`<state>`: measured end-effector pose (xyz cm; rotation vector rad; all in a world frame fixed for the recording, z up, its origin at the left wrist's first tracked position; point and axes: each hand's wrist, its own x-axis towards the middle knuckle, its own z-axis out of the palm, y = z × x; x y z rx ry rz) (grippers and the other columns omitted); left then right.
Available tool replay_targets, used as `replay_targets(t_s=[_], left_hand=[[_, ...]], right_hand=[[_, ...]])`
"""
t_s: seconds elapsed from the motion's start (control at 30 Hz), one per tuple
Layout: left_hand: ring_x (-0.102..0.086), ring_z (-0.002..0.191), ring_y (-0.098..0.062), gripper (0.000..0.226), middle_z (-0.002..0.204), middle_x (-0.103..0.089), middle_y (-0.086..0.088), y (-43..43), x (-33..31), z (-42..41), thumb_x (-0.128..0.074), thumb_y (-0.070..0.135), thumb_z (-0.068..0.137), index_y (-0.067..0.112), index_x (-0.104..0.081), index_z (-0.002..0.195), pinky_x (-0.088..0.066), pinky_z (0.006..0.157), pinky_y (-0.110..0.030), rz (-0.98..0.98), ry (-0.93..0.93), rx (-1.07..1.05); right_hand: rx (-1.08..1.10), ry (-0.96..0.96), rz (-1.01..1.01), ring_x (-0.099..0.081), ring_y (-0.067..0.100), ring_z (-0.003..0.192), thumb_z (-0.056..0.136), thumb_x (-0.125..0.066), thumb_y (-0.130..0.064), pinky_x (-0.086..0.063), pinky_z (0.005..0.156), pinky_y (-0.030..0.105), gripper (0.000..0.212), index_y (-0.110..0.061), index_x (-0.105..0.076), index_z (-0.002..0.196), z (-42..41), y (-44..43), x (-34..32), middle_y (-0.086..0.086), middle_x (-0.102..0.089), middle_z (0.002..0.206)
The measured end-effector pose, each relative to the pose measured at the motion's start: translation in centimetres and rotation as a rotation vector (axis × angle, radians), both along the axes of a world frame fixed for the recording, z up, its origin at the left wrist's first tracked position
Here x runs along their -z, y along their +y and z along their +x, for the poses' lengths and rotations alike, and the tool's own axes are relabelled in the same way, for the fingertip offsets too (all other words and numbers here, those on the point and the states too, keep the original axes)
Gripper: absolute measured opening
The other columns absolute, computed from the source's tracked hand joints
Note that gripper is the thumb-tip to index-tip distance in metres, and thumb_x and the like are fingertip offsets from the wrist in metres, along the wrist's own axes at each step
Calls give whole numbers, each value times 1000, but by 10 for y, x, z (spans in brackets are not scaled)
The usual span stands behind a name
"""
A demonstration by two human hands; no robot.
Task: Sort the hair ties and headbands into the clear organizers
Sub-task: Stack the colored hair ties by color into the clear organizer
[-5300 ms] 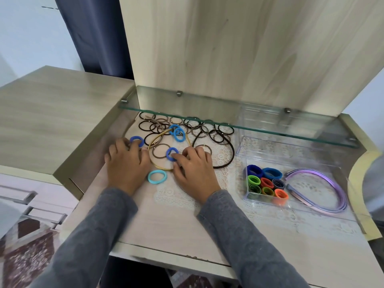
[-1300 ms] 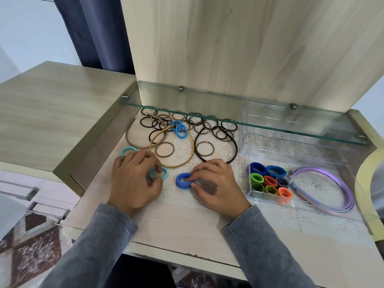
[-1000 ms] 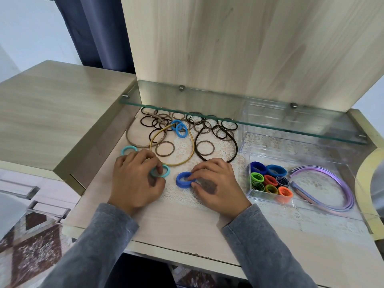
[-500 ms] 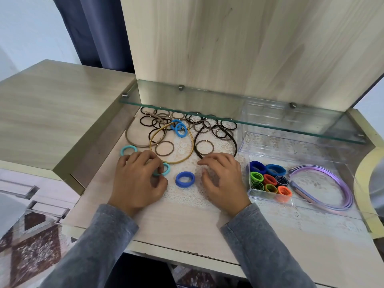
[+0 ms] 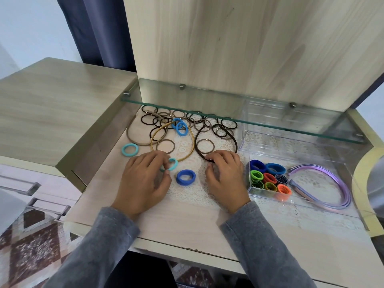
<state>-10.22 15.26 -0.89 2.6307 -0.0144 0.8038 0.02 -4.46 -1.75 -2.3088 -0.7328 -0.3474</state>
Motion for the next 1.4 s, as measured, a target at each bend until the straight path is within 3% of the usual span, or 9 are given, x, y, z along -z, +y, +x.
replay_targets(t_s=[0.37, 0.73, 1.1, 1.4], left_hand=[[-61, 97, -13, 13, 109, -64, 9, -11, 3, 0, -59, 31, 87, 23, -60, 97, -44, 79, -34, 101, -19, 68], [-63, 104, -12, 39, 114, -69, 12, -16, 3, 3, -57, 40, 89, 25, -66, 124, -42, 86, -32, 161, -3, 50], [-61, 106, -11, 36, 116, -66, 15, -16, 5, 5, -62, 36, 86, 30, -68, 121, -42, 88, -33, 196, 5, 73], [-60, 112, -10, 40, 121, -65, 14, -17, 0, 3, -55, 40, 89, 30, -64, 127, -41, 92, -33, 159, 68, 77]], right_hand=[[6, 12, -15, -42, 14, 110, 88, -41, -33, -40, 94, 43, 31, -22, -62, 108, 1, 0, 2, -7, -56, 111], [11, 3, -16, -42, 15, 109, 88, -44, -29, -40, 95, 41, 27, -22, -63, 107, 3, 0, 4, -6, -57, 110], [9, 1, -18, -42, 16, 108, 89, -50, -24, -41, 93, 44, 22, -21, -62, 107, 2, -1, 5, -5, -57, 109], [12, 12, -28, -42, 16, 109, 89, -51, -23, -40, 93, 42, 22, -21, -63, 107, 1, 0, 2, -5, -57, 110]])
